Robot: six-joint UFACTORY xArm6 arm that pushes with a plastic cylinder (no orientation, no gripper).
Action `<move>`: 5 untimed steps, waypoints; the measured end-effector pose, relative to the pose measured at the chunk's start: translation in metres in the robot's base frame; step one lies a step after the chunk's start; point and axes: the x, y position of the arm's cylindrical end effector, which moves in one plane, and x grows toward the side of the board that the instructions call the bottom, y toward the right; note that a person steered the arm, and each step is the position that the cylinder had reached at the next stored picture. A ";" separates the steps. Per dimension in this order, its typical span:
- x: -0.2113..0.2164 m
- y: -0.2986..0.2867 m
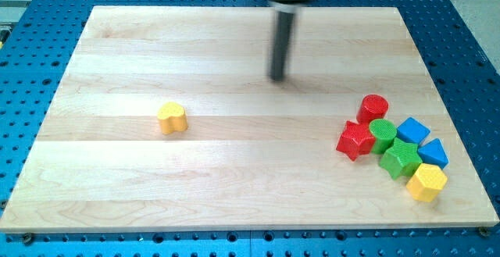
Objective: Push the heart into the red star
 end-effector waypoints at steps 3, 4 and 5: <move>0.106 -0.175; 0.106 -0.098; 0.106 -0.047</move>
